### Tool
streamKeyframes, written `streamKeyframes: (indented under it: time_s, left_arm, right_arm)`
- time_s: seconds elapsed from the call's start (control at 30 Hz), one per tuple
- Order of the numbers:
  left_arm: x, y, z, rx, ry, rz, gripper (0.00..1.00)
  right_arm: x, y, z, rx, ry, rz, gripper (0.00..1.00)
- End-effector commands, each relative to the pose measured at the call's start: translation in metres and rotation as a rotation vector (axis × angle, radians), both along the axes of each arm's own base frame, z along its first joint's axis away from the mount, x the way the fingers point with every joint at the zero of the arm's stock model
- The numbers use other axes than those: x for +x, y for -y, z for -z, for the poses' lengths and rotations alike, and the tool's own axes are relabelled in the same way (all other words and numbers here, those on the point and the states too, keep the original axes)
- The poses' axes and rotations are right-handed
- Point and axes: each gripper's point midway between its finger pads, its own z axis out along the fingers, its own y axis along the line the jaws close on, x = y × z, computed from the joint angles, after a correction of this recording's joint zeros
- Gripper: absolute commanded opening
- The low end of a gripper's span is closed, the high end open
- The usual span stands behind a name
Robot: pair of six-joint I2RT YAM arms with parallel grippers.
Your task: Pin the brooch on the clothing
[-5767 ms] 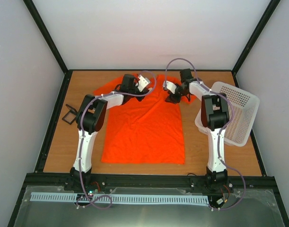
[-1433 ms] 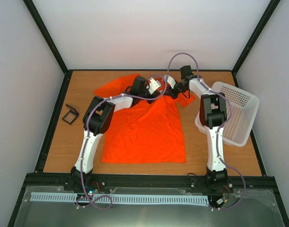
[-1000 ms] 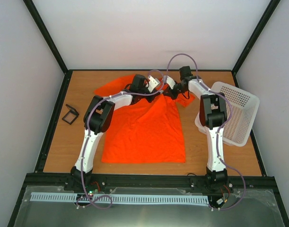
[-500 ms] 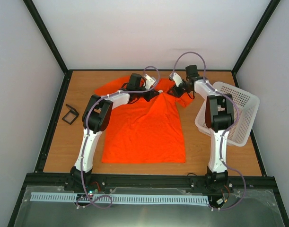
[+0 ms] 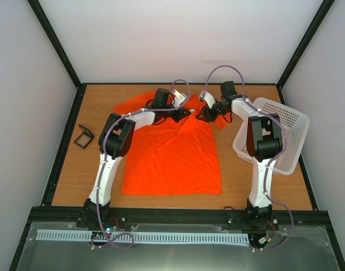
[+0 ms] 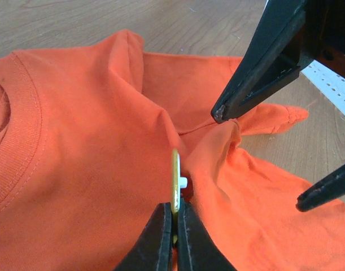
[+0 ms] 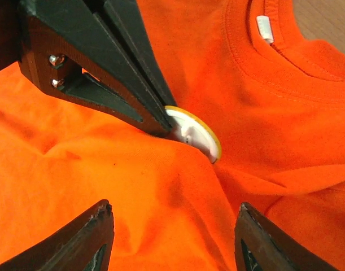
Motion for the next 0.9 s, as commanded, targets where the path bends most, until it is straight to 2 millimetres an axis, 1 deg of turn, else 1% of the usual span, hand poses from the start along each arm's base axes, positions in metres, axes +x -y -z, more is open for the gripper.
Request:
streamKeyframes:
  time_s: [0.0, 0.1, 0.17, 0.2, 0.23, 0.3, 0.4, 0.43, 0.5, 0.63, 0.77, 0.87]
  left_arm:
    - [0.004, 0.002, -0.015, -0.032, 0.004, 0.015, 0.01]
    - [0.004, 0.003, -0.018, -0.044, 0.001, 0.022, 0.01]
    - [0.003, 0.004, -0.018, -0.050, -0.005, 0.025, 0.01]
    - [0.004, 0.004, -0.018, -0.052, -0.010, 0.024, 0.01]
    - [0.004, 0.003, -0.020, -0.057, -0.013, 0.024, 0.01]
    - [0.005, 0.002, -0.023, -0.074, -0.024, 0.024, 0.01]
    - [0.007, 0.001, -0.029, -0.101, -0.027, 0.027, 0.01]
    - [0.007, 0.002, -0.031, -0.111, -0.027, 0.032, 0.01]
    - [0.005, 0.006, -0.038, -0.142, -0.032, 0.054, 0.01]
    - [-0.001, 0.013, -0.051, -0.216, -0.055, 0.115, 0.01]
    - [-0.006, 0.017, -0.054, -0.257, -0.091, 0.148, 0.01]
    - [-0.010, 0.019, -0.050, -0.271, -0.120, 0.168, 0.01]
  right_arm:
    - [-0.003, -0.008, 0.014, -0.051, -0.005, -0.054, 0.57]
    - [0.003, -0.013, 0.020, -0.059, 0.000, -0.050, 0.52]
    - [0.007, -0.021, 0.021, -0.073, 0.006, -0.067, 0.41]
    - [0.007, -0.023, 0.026, -0.084, -0.006, -0.073, 0.35]
    - [0.007, -0.025, 0.030, -0.088, -0.017, -0.074, 0.31]
    - [0.009, -0.024, 0.036, -0.109, -0.024, -0.071, 0.27]
    - [0.016, -0.021, 0.040, -0.139, -0.015, -0.047, 0.16]
    - [0.013, -0.031, 0.041, -0.149, -0.012, -0.065, 0.13]
    - [0.013, -0.034, 0.046, -0.171, -0.013, -0.073, 0.11]
    - [0.016, -0.034, 0.052, -0.195, -0.006, -0.064, 0.07]
    - [0.019, -0.034, 0.053, -0.200, 0.006, -0.060, 0.07]
    - [0.022, -0.034, 0.049, -0.197, 0.020, -0.059, 0.07]
